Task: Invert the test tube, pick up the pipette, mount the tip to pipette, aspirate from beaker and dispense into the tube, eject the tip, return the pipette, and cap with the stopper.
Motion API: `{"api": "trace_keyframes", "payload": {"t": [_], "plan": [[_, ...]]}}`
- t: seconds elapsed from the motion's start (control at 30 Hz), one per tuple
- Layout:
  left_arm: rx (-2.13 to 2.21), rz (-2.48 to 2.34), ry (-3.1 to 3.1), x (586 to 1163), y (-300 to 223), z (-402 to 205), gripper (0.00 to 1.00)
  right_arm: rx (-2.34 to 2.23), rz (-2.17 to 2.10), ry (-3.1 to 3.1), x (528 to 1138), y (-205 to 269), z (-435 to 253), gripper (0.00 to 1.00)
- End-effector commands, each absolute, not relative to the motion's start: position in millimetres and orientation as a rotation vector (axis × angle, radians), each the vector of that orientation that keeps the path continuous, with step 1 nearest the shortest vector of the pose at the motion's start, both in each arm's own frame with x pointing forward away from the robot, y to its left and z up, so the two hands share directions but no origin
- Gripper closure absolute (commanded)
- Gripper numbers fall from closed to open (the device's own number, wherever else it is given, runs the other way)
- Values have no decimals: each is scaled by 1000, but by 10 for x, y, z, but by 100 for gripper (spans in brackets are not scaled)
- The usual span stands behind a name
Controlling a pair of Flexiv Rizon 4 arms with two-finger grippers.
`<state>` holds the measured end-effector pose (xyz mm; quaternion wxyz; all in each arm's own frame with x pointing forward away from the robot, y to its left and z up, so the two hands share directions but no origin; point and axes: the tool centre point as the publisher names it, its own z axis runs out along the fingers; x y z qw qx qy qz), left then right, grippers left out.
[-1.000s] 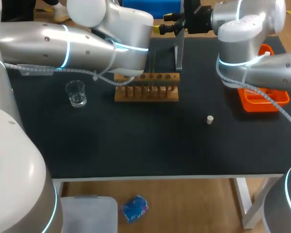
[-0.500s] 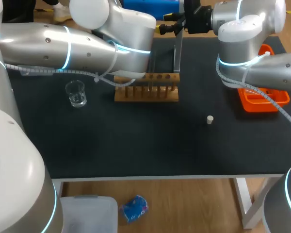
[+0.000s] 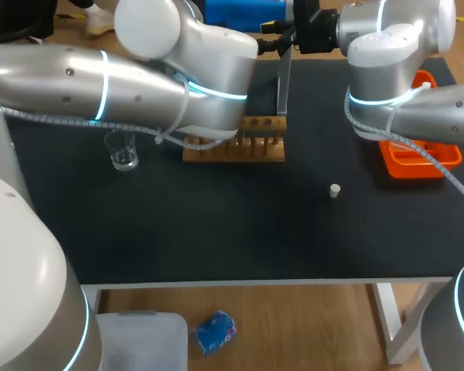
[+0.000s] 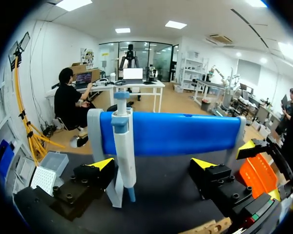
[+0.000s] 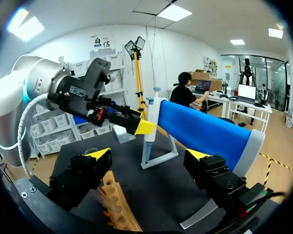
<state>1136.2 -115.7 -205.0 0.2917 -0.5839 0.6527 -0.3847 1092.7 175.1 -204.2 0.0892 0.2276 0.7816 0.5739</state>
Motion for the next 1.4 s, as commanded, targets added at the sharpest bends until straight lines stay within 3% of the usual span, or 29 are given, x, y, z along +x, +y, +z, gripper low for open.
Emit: {"api": "trace_keyframes", "payload": {"t": [0.03,0.63,1.1,1.4], "plan": [[-1554,-1025,1740,11147,-1086,-1994,0,676,1708,2326,10929,1749,-2043,0],[-1286,-1258,1908,10541,-945,-1592,0,676,1708,2326,10929,1749,-2043,0],[-904,-1486,2253,10182,-1152,-1562,0,676,1708,2326,10929,1749,-2043,0],[-701,-1557,2472,9981,-1298,-1580,0,581,1715,2333,10595,1534,-1842,0]]}}
